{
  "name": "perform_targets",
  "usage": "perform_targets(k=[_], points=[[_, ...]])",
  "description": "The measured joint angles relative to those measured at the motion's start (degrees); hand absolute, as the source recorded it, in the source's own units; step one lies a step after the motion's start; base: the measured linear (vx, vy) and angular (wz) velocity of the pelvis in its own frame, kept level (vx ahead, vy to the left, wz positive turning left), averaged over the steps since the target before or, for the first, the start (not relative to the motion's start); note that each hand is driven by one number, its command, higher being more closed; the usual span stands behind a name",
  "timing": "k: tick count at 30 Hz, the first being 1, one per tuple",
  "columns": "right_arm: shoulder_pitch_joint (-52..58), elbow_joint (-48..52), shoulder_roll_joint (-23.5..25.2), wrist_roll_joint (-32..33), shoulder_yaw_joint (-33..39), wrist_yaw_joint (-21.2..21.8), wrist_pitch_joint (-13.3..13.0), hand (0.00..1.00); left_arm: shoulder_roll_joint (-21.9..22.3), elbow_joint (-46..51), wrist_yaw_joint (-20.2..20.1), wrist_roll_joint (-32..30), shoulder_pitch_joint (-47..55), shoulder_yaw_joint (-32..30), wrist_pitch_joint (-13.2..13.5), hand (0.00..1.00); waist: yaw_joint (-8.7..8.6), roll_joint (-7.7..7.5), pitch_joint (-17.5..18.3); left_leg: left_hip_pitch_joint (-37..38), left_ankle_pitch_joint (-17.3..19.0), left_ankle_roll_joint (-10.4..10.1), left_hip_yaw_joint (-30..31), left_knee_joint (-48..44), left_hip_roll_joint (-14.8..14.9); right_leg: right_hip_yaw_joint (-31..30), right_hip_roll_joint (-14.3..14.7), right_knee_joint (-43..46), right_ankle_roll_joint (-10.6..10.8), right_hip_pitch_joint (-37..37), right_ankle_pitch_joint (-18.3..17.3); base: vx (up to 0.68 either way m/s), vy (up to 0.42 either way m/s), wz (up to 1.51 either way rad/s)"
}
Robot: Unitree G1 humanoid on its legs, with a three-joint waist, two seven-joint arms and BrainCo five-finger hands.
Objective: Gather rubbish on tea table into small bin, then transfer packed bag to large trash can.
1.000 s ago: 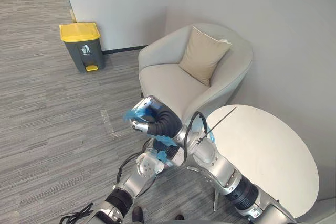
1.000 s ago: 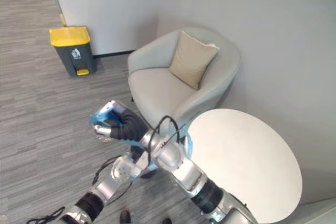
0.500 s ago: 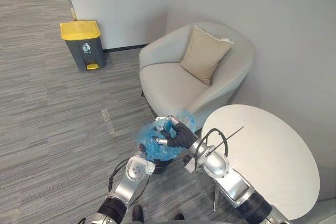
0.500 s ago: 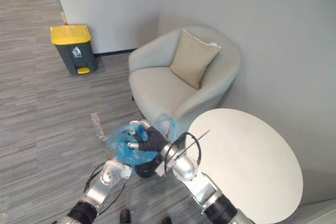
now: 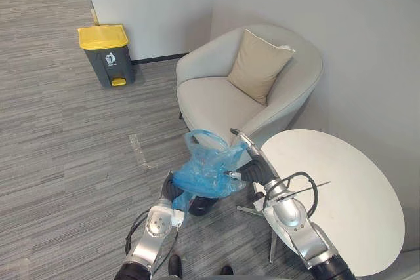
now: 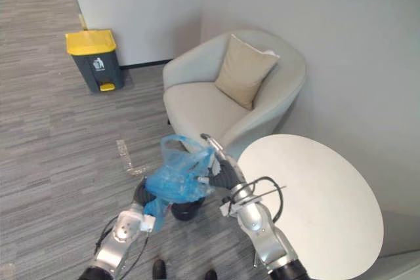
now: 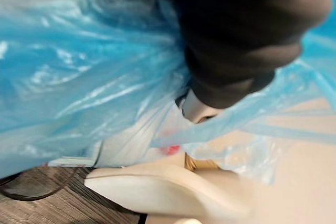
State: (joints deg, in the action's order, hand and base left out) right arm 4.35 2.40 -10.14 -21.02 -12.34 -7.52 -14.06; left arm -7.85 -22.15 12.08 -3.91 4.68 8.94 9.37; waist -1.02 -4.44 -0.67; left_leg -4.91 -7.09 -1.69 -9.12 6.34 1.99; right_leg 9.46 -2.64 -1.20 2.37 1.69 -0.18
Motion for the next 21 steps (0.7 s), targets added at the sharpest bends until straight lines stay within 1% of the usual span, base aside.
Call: perform_targets(k=[1,3,4,5,8,9,11,14,15,16,17,20,21], points=[[0.31,-0.71,0.68,0.82,0.73,0.00,-0.01,0.00,0.04,-0.06,-0.01,0.28,0.36,-0.40,0.00,1.00,-0.02,0.10,-0.07,0.03,0.00,0.00,0.07,0.00,-0.01,0.08,-0.01,-0.01,0.02,-0.06,-0.03,0.03,0.005,0.08],[1.13,-5.74,3.00,6.08,3.34,0.75,0.44,0.00,0.05,-1.63,-0.10,1.92,1.58,-2.41,-0.02,1.00,-0.01,0.46,-0.36,0.35,0.07,-0.01,0.39,0.00,-0.08,0.55,-0.09,0.00,0.02,-0.31,-0.34,0.03,0.009,0.09],[1.45,-9.12,3.90,8.43,4.33,1.27,1.06,0.00,0.07,-3.47,-0.19,2.18,2.13,-3.68,-0.05,1.00,0.03,0.64,-0.57,0.67,0.24,-0.01,0.42,0.00,-0.11,0.64,-0.15,-0.03,0.14,-0.49,-0.65,0.02,0.009,0.06],[1.50,-10.29,4.10,9.01,4.58,1.54,1.22,0.00,0.03,-4.05,-0.24,2.56,2.34,-4.12,-0.09,1.00,0.07,0.71,-0.75,0.89,0.32,-0.03,0.41,0.00,-0.13,0.65,-0.17,0.01,0.14,-0.67,-0.79,0.00,0.000,0.00],[2.19,-17.34,5.62,14.79,6.26,4.46,2.37,0.00,0.17,-8.87,-1.79,4.25,3.56,-7.52,-0.19,1.00,0.19,1.25,-1.37,1.05,0.75,-0.10,0.38,0.00,-0.25,0.69,-0.29,-0.03,0.23,-0.98,-1.10,0.06,0.004,0.01],[2.23,-18.36,5.81,14.96,6.48,4.81,2.55,0.00,0.18,-9.71,-2.24,4.28,3.57,-7.96,-0.22,1.00,0.22,1.26,-1.38,1.06,0.78,-0.11,0.38,0.00,-0.27,0.69,-0.30,-0.01,0.24,-1.01,-1.10,0.08,-0.003,0.00],[2.42,-24.76,6.47,16.55,7.69,6.24,3.34,0.00,0.19,-13.80,-3.14,4.51,4.00,-9.58,-0.34,1.00,0.32,1.26,-1.37,1.21,1.04,-0.25,0.40,0.00,-0.39,0.69,-0.40,-0.02,0.22,-1.47,-1.20,0.09,-0.005,0.01],[2.41,-30.89,6.75,16.81,8.28,6.82,3.90,0.00,0.19,-17.96,-3.99,4.33,4.15,-10.19,-0.54,1.00,0.47,1.48,-1.63,2.33,1.04,0.06,0.34,-0.01,-0.63,0.71,-0.61,-0.01,0.08,-2.28,-1.26,0.11,-0.001,-0.01],[2.32,-33.22,6.78,17.13,8.33,6.96,4.00,0.00,0.21,-19.41,-4.55,4.12,4.06,-10.20,-0.63,1.00,0.48,1.71,-2.14,3.13,1.34,0.06,0.33,-0.01,-0.75,0.73,-0.73,-0.03,0.18,-3.08,-1.53,0.13,0.004,0.02],[2.16,-38.97,7.45,17.70,9.50,7.07,5.04,0.00,0.51,-23.09,-4.91,4.02,3.98,-10.19,-0.84,1.00,0.48,2.22,-2.58,3.59,1.66,0.02,0.37,0.00,-0.94,0.87,-0.91,0.09,0.24,-3.77,-2.05,0.13,0.003,0.03],[2.12,-39.58,7.45,17.70,9.50,7.05,5.52,0.00,0.98,-23.66,-4.97,4.01,4.12,-10.16,-0.96,1.00,0.47,2.23,-2.74,3.93,1.76,0.05,0.41,0.00,-0.98,0.94,-0.99,0.44,0.29,-3.78,-2.36,0.09,0.006,0.03],[1.67,-40.04,7.45,17.71,9.52,7.02,5.51,0.00,1.99,-24.44,-4.99,3.99,4.37,-10.17,-0.91,1.00,0.47,2.38,-2.88,4.41,1.94,0.10,0.44,0.00,-1.13,0.97,-1.18,1.07,0.41,-3.92,-2.85,0.00,0.000,0.00],[1.22,-41.67,7.48,17.71,9.59,7.02,5.40,0.00,2.14,-25.47,-4.99,3.98,4.24,-10.16,-0.88,1.00,0.46,2.42,-2.90,4.50,1.99,0.15,0.44,0.01,-1.18,0.95,-1.23,1.12,0.44,-3.98,-2.89,0.00,0.000,0.00]])
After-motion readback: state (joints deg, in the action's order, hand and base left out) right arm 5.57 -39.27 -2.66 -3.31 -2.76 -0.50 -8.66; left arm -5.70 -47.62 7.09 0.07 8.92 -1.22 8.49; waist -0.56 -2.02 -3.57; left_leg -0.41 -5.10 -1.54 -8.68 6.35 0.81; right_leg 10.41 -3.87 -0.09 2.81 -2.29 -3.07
